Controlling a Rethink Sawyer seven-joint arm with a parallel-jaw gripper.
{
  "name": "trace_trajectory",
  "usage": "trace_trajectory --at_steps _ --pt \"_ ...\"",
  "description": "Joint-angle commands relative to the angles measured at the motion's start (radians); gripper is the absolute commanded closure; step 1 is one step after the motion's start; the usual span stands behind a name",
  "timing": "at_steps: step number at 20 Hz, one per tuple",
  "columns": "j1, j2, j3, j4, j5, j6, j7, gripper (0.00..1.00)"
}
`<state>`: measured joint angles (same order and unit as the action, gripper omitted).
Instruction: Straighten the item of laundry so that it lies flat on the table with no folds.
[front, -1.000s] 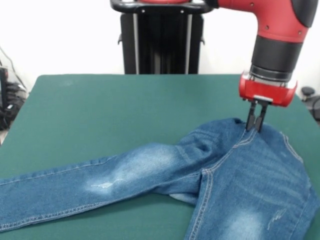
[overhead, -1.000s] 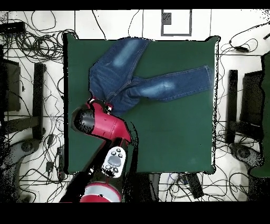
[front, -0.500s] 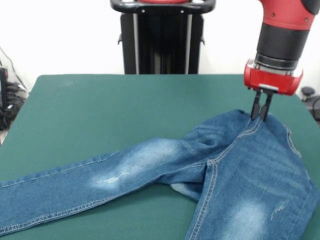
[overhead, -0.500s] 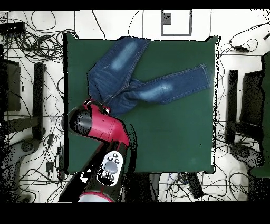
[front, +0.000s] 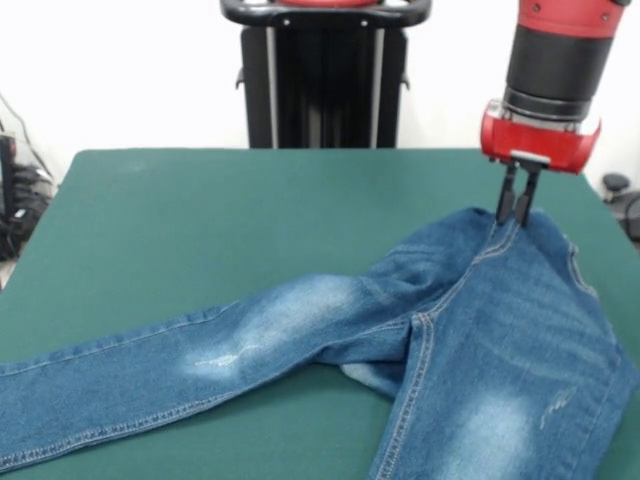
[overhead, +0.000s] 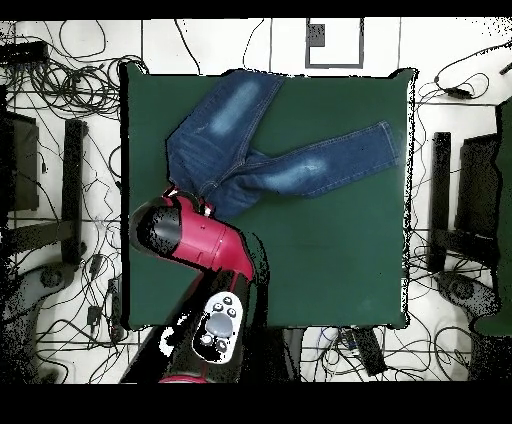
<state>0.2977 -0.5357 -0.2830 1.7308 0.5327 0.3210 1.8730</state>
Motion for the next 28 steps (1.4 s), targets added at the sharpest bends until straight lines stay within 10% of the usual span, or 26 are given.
trace_trajectory --at_steps 1,28 --pt "-0.046 -0.031 0.074 0.115 0.005 0.197 0.202 1.00" --pt "-0.012 -0.156 -0.053 0.022 -0.105 0.548 0.279 1.00"
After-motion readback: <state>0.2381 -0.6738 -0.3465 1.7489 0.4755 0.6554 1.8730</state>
